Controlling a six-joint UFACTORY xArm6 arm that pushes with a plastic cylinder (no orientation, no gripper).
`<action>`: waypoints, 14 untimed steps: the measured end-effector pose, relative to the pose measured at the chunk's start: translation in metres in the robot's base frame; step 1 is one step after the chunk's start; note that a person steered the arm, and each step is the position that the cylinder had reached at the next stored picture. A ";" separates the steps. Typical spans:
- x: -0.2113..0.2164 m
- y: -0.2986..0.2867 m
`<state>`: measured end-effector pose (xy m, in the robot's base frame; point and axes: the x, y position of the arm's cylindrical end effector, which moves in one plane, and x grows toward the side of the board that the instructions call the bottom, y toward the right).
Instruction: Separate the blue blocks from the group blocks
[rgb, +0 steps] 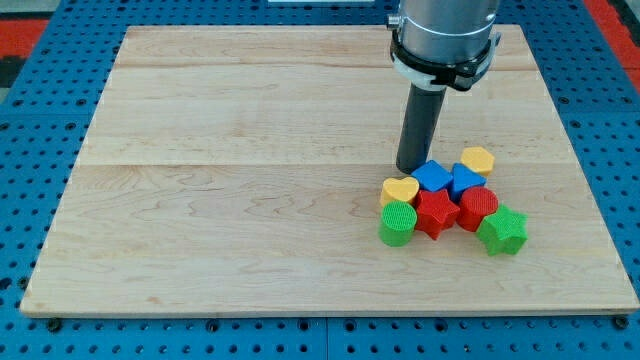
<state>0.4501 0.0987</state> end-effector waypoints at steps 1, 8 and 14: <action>0.000 0.000; 0.028 0.018; -0.099 -0.004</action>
<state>0.3506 0.0946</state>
